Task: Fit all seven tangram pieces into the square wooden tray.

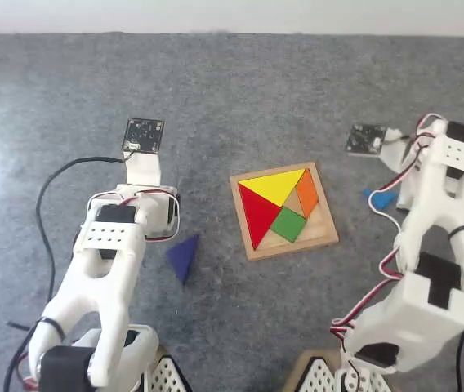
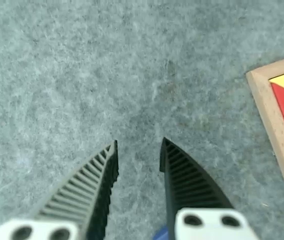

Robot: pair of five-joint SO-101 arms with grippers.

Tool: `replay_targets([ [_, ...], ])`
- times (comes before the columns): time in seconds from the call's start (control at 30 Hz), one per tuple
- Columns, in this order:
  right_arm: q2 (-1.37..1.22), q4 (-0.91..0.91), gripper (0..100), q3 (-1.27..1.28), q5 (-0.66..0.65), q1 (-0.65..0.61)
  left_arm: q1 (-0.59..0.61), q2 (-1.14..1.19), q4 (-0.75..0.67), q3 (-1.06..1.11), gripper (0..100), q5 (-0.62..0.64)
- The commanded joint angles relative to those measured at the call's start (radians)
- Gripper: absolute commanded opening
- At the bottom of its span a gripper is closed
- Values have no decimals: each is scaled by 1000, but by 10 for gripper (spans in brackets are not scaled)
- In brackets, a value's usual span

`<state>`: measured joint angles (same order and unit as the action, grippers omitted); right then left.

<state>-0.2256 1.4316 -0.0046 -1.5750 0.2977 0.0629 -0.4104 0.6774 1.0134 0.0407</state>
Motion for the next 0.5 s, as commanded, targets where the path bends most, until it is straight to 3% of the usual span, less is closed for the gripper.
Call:
replay_targets([
  [0.0,-15,15,285,-21,-58,5,-3,-28,-21,-7,130,-8],
  [0.17,-53,-1,175,15,-66,-58,-9,-28,-25,-8,130,-9],
  [0.47,-114,-186,209,94,-41,-93,-5,-28,-23,-7,130,-9],
])
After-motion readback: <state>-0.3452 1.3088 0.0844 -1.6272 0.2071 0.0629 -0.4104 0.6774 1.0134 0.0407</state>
